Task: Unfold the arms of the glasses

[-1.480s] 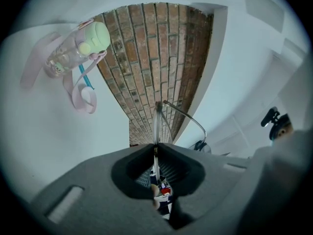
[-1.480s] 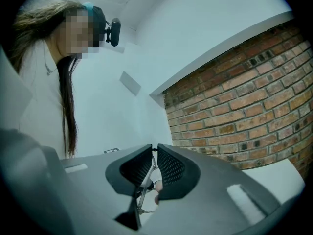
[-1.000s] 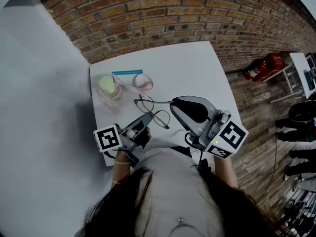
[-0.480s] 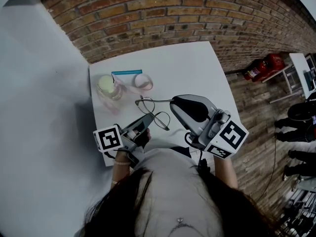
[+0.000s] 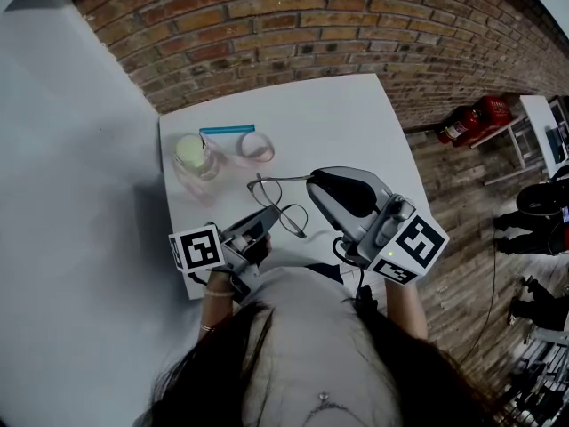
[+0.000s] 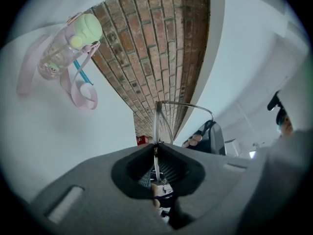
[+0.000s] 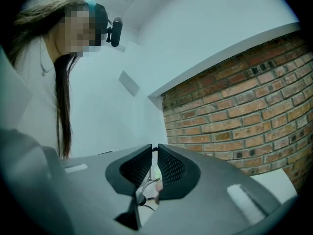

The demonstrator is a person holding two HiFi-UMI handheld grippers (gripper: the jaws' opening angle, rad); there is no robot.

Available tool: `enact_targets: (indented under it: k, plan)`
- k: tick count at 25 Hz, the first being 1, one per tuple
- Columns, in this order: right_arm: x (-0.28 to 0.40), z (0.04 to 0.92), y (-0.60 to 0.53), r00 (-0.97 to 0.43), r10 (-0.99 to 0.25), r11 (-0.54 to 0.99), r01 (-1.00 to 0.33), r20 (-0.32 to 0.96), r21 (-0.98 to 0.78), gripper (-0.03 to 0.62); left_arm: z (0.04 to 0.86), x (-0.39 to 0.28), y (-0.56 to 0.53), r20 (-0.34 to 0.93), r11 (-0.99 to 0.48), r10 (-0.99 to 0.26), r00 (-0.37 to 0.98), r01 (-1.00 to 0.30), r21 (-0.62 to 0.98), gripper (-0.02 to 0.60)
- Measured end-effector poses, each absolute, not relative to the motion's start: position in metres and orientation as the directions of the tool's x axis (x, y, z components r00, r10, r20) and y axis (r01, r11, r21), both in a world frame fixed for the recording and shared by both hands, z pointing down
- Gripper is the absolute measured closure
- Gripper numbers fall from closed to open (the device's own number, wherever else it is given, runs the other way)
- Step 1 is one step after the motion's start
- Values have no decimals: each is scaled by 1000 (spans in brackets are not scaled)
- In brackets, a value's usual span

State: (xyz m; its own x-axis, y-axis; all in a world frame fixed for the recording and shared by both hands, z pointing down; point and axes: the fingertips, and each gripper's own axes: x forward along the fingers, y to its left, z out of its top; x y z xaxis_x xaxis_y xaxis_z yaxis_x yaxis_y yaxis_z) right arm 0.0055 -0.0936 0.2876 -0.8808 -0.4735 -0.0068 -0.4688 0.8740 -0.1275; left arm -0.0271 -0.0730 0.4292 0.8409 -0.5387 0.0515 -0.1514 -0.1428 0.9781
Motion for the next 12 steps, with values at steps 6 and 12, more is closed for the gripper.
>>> enact_targets:
  k: [6, 12]
  plan:
    - [6, 285, -94, -878, -478, 872, -472, -15, -128, 553, 437, -29, -72, 110, -203, -506, 856, -242, 949, 560]
    - [11, 283, -96, -874, -486, 868, -480, -21, -128, 553, 440, -25, -71, 142, -247, -476, 868, -287, 926, 560]
